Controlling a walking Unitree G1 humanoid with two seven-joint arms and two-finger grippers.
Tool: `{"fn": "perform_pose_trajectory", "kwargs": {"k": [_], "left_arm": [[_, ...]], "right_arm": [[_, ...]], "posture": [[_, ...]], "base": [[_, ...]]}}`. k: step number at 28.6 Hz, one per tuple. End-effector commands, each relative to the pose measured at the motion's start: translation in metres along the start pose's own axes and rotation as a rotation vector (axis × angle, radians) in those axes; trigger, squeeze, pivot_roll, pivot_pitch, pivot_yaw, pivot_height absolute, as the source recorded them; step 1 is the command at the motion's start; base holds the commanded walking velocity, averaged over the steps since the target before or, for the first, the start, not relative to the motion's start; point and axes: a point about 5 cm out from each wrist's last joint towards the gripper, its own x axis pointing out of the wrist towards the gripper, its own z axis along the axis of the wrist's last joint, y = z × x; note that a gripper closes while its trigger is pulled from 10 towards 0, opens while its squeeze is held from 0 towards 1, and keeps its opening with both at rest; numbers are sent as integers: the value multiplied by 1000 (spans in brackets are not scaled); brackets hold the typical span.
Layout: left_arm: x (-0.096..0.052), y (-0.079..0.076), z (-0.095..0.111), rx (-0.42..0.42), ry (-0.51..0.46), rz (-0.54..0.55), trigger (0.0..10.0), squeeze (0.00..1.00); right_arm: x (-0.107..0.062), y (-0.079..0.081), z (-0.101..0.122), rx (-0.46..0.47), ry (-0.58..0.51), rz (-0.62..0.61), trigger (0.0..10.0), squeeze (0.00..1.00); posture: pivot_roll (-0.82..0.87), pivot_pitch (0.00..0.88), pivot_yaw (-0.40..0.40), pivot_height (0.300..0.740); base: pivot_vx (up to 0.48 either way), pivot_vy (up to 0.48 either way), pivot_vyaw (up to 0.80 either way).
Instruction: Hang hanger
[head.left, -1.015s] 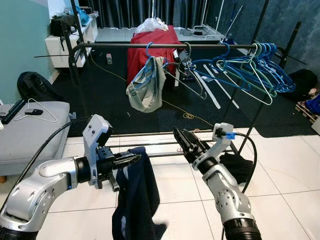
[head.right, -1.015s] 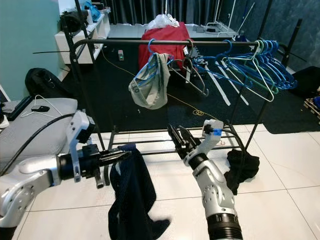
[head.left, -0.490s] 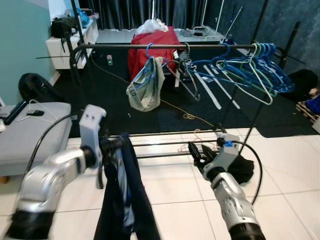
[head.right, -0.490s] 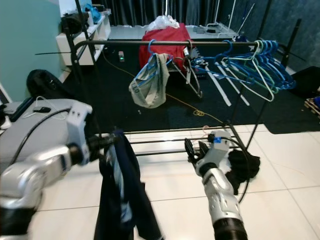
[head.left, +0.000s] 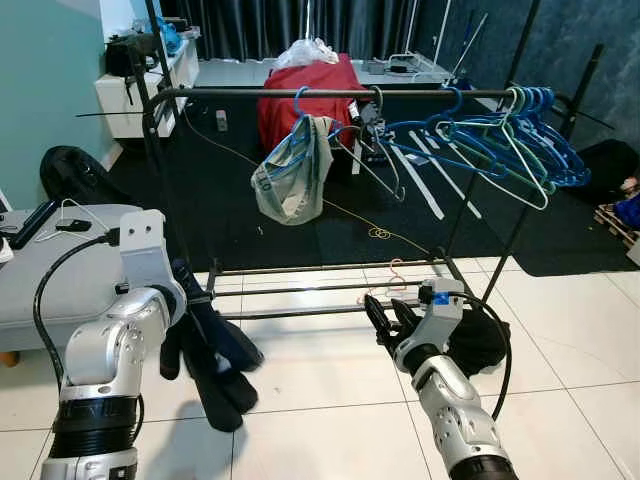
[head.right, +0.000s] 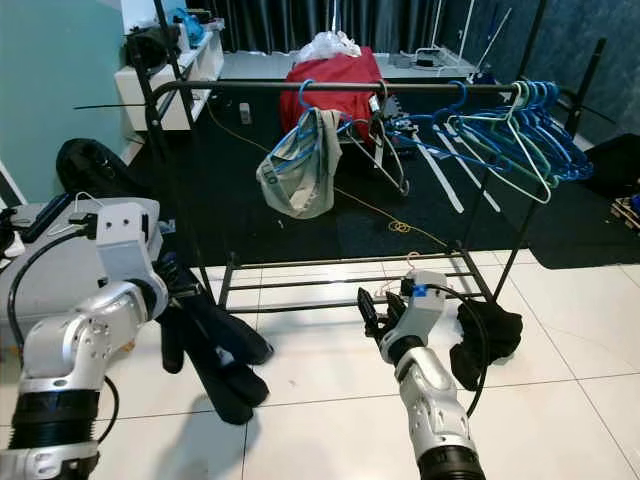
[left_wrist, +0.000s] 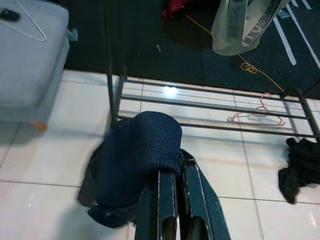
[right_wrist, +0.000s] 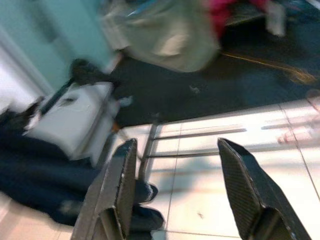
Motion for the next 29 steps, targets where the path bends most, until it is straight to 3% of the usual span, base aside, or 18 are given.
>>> {"fn": "perform_pose_trajectory", "kwargs": {"k": [1, 5, 7, 9, 10, 11, 12, 20, 21, 22, 23, 24, 29], "left_arm": [[-2, -17, 7, 18, -14, -42, 0, 0], [-2, -21, 7, 20, -15, -44, 0, 0], [-4, -35, 8, 52, -21, -76, 0, 0], [-5, -42, 7, 62, -21, -93, 0, 0], [-5, -47, 7, 70, -26, -105, 0, 0], [-5, -47, 7, 70, -26, -105, 0, 0], [-7, -53, 7, 71, -30, -121, 0, 0], [-14, -66, 18, 63, -49, -196, 0, 0], [-17, -70, 21, 68, -56, -222, 0, 0], [-20, -73, 24, 73, -61, -244, 0, 0], [-20, -73, 24, 73, -61, -244, 0, 0], [-23, -76, 26, 75, -65, -267, 0, 0], [-30, -84, 33, 68, -79, -317, 0, 0]], "right_arm": [[0, 24, 1, -115, -21, 180, 10000, 0], [1, 30, 1, -138, -27, 224, 10000, 0], [3, 53, 1, -187, -26, 391, 10000, 0], [3, 62, -1, -190, -17, 461, 10000, 0], [4, 70, -2, -190, -7, 513, 10000, 510], [4, 70, -2, -190, -7, 513, 10000, 510], [7, 74, -4, -179, 7, 546, 10000, 1000], [10, 74, -9, -199, 51, 578, 10000, 1000], [11, 71, -10, -227, 60, 555, 10000, 702], [13, 69, -11, -244, 63, 535, 10000, 278], [13, 69, -11, -244, 63, 535, 10000, 278], [14, 66, -11, -255, 63, 517, 10000, 0], [17, 62, -11, -259, 71, 494, 10000, 0]], "posture": [[51, 65, 9, 740], [51, 65, 9, 740], [50, 60, 10, 740], [50, 52, 10, 740], [52, 49, 10, 740], [52, 49, 10, 740], [53, 46, 9, 740], [51, 34, 9, 740], [52, 32, 8, 740], [52, 31, 9, 740], [52, 31, 9, 740], [52, 31, 9, 740], [54, 31, 11, 740]], "base": [[0, 0, 0], [0, 0, 0], [0, 0, 0], [0, 0, 0], [0, 0, 0], [0, 0, 0], [0, 0, 0], [0, 0, 0], [0, 0, 0], [0, 0, 0], [0, 0, 0], [0, 0, 0], [0, 0, 0]]}}
